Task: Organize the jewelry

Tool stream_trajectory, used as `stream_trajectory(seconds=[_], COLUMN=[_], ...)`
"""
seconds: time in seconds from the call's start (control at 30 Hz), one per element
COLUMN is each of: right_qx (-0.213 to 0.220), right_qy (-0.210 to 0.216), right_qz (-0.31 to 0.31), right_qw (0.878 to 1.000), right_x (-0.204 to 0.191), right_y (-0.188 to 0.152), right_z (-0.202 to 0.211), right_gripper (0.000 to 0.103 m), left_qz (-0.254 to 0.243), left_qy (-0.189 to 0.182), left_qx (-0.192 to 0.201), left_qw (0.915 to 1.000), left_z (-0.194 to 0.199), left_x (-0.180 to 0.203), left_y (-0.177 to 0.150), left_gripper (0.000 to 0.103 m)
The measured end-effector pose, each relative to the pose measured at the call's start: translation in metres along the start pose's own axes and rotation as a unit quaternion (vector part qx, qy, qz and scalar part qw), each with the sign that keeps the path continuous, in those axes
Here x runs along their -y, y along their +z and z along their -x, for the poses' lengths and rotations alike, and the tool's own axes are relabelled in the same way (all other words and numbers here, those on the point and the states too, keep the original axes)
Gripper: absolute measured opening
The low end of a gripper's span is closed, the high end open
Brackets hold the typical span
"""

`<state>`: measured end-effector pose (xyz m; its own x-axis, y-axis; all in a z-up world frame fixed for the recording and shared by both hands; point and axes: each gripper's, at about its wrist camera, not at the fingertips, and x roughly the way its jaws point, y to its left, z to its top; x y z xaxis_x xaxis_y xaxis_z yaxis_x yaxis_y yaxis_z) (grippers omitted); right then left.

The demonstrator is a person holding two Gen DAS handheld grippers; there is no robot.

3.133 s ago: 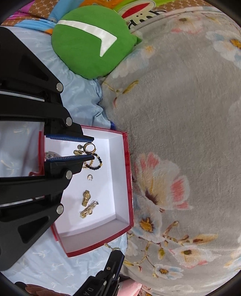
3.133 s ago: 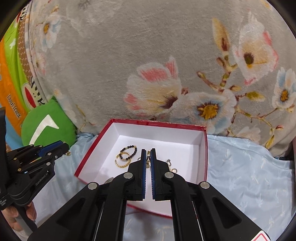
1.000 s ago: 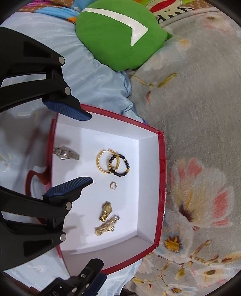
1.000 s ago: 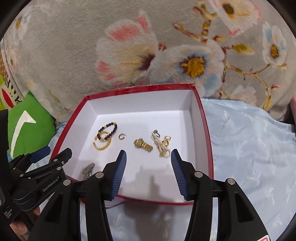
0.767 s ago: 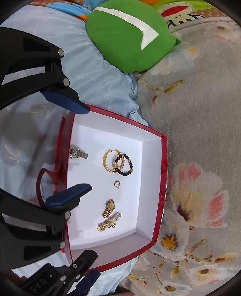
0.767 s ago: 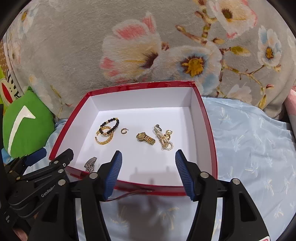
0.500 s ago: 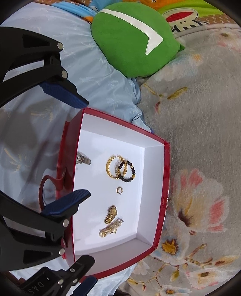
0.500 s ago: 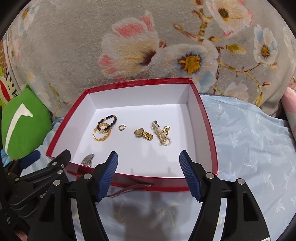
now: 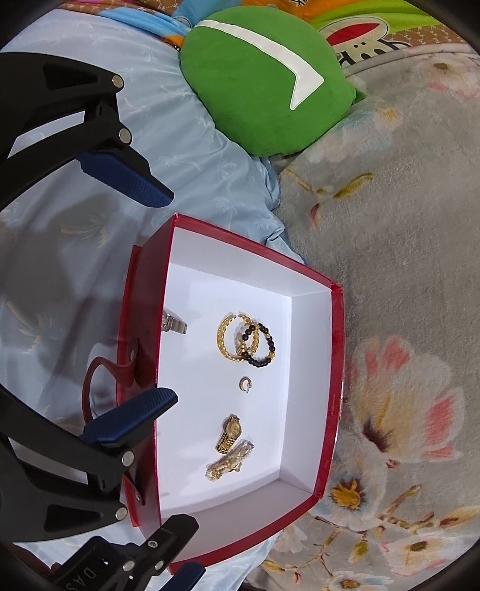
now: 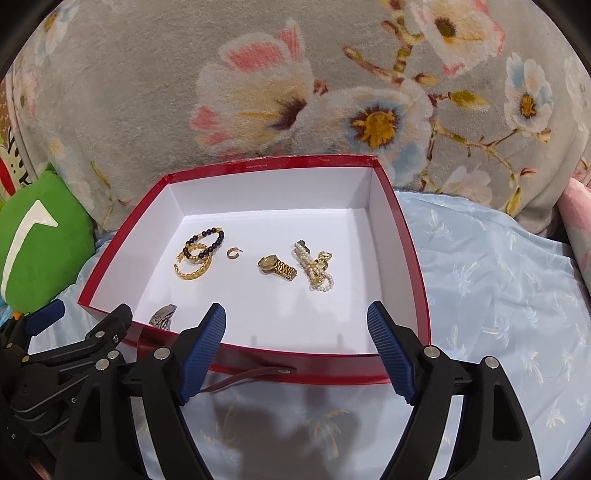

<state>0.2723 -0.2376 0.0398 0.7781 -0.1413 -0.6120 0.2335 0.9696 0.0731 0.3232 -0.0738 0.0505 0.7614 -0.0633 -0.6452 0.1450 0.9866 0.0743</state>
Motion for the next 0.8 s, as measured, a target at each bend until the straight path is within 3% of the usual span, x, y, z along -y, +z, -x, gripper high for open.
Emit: stream_trajectory(seconds=[0.8], right_qx=[-0.005], right_qy=[0.003], right_qz=[0.009], right_qw=[1.000], right_x=[-0.0090], right_y=[-0.0037], right_z=[-0.0011], right_gripper=[0.079], left_qz=[0.011], left_qy=[-0.002], left_qx=[-0.009], left_qw=[0.9999], left_z=[0.0011], left_x=[-0.0046], left_y=[0.0023], left_gripper=[0.098])
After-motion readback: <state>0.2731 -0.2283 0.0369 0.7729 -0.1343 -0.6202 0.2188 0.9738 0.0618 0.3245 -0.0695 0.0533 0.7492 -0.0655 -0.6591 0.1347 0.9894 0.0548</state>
